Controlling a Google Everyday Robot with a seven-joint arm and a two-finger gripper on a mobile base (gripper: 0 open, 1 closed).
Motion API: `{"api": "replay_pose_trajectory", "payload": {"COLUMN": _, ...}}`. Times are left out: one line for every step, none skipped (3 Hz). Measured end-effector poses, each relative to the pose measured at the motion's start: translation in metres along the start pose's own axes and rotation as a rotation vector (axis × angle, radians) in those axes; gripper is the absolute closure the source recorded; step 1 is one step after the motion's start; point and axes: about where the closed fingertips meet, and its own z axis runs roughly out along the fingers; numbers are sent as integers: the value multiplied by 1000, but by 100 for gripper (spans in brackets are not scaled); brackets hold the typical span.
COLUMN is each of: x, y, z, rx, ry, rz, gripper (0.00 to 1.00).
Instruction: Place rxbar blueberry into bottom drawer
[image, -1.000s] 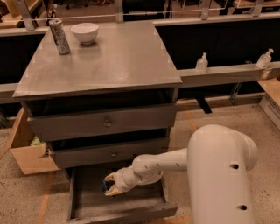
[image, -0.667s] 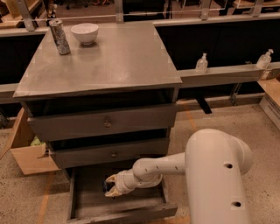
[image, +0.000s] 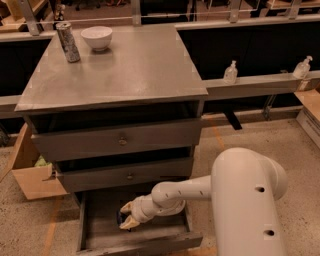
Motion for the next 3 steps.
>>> {"api": "replay_pose_trajectory", "payload": {"x": 12, "y": -1, "z": 13, "rx": 17, "ry": -7, "rz": 84, "gripper": 14}}
{"api": "replay_pose_trajectory", "payload": {"x": 29, "y": -7, "z": 16, "rx": 58, "ry": -10, "rz": 160, "gripper": 15}}
{"api": "replay_pose_trajectory", "payload": {"x": 43, "y": -5, "z": 2, "rx": 110, "ry": -8, "rz": 222, "gripper": 38}}
